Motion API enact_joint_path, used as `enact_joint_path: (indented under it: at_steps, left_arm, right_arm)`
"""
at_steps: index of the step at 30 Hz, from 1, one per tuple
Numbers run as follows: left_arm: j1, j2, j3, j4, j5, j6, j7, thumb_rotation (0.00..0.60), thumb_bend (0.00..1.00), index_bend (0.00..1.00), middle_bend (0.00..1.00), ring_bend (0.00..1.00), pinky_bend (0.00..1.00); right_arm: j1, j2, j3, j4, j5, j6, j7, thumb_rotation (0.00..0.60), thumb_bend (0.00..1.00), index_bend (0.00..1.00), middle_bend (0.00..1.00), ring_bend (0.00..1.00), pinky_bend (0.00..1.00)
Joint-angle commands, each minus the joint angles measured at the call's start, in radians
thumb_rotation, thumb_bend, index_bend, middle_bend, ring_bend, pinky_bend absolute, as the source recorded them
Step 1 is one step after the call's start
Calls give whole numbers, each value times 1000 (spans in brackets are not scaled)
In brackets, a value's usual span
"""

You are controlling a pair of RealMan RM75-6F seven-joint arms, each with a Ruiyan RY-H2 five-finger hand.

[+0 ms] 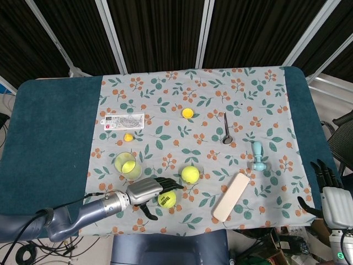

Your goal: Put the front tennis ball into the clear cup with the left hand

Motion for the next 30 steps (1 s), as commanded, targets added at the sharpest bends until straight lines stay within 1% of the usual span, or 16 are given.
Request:
enact_joint_path:
  at_steps: [1, 11, 15, 18, 21, 24, 26, 29, 30]
  left_arm:
    - [-2, -24, 8, 21, -7, -8, 10, 600, 41, 65, 118, 41, 129]
    - [-3, -108, 12, 108, -20, -12, 72, 600, 47, 67, 134, 55, 143]
    - [0, -136, 11, 142, -33, -13, 101, 600, 53, 92, 156, 77, 167]
    - [0, -153, 9, 161, -45, -17, 111, 600, 100, 109, 169, 94, 186]
    - [-1, -171, 7, 182, -54, -21, 122, 600, 177, 129, 199, 128, 225]
    - [-1, -185, 6, 197, -60, -24, 129, 600, 255, 159, 258, 191, 313]
    - [0, -194, 8, 209, -63, -26, 139, 600, 317, 188, 320, 256, 419]
    - [3, -205, 9, 225, -69, -23, 154, 600, 398, 244, 402, 334, 531]
    - [5, -208, 8, 229, -71, -21, 159, 600, 412, 262, 421, 353, 560]
  right_arm:
    - [0, 0, 0, 0, -1, 0, 1, 600, 174, 0, 0, 70, 240]
    - [0, 3, 2, 0, 2, 0, 8, 600, 174, 0, 0, 70, 240]
    - [0, 4, 2, 0, 4, -2, 11, 600, 174, 0, 0, 70, 240]
    - [0, 5, 2, 1, 4, -2, 13, 600, 174, 0, 0, 70, 240]
    - [0, 5, 3, 0, 5, -3, 15, 600, 174, 0, 0, 70, 240]
    - [0, 5, 3, 0, 6, -4, 16, 600, 174, 0, 0, 71, 240]
    - [0, 6, 3, 0, 7, -5, 17, 600, 174, 0, 0, 71, 240]
    - [0, 7, 3, 1, 8, -6, 19, 600, 174, 0, 0, 71, 241]
    - [0, 7, 3, 1, 8, -7, 20, 600, 174, 0, 0, 71, 241]
